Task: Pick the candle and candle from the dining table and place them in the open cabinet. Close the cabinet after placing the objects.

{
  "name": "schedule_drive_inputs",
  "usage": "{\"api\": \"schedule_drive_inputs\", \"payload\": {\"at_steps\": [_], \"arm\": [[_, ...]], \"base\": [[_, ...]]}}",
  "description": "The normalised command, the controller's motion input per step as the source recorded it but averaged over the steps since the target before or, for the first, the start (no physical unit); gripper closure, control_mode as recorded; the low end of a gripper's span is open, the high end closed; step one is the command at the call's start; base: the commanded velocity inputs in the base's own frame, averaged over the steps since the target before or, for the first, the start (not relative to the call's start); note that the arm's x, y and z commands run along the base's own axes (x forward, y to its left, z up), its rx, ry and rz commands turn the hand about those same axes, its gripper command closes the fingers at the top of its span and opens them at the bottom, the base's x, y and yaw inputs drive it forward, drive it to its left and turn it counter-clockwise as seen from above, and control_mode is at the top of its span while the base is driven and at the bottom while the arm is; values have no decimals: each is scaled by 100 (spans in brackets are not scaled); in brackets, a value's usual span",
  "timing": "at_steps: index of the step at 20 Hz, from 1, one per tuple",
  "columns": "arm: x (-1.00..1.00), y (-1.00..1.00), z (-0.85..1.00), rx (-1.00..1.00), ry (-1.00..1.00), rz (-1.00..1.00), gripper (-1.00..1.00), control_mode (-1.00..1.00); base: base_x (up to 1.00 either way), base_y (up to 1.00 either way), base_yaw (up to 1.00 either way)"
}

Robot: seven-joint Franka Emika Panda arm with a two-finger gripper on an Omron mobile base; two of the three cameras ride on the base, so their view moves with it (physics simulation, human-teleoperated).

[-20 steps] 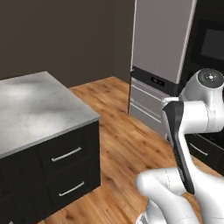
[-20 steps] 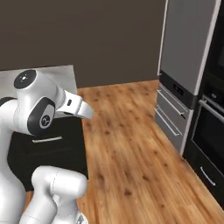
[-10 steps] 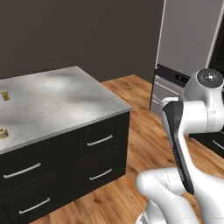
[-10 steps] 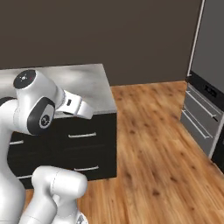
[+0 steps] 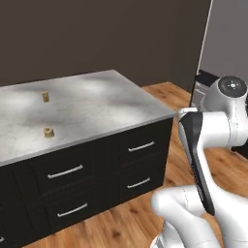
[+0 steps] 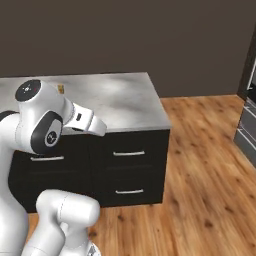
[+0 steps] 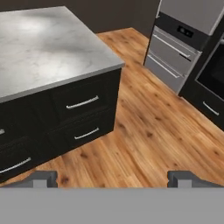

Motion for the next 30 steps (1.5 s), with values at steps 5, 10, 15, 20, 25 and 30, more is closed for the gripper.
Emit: {"api": "schedule_drive_inputs", "payload": {"at_steps": [5, 10, 15, 20, 25, 30], "arm": [[0, 0, 0, 0, 0, 0, -100, 100], [0, 0, 0, 0, 0, 0, -100, 100], [0, 0, 0, 0, 0, 0, -100, 100], [0, 0, 0, 0, 0, 0, -100, 100], [0, 0, 0, 0, 0, 0, -100, 100], [0, 0, 0, 0, 0, 0, -100, 100]], "base": [[2, 59, 25], [18, 50, 28], [27, 44, 27], [38, 40, 22], [41, 32, 14], [39, 20, 8]]}}
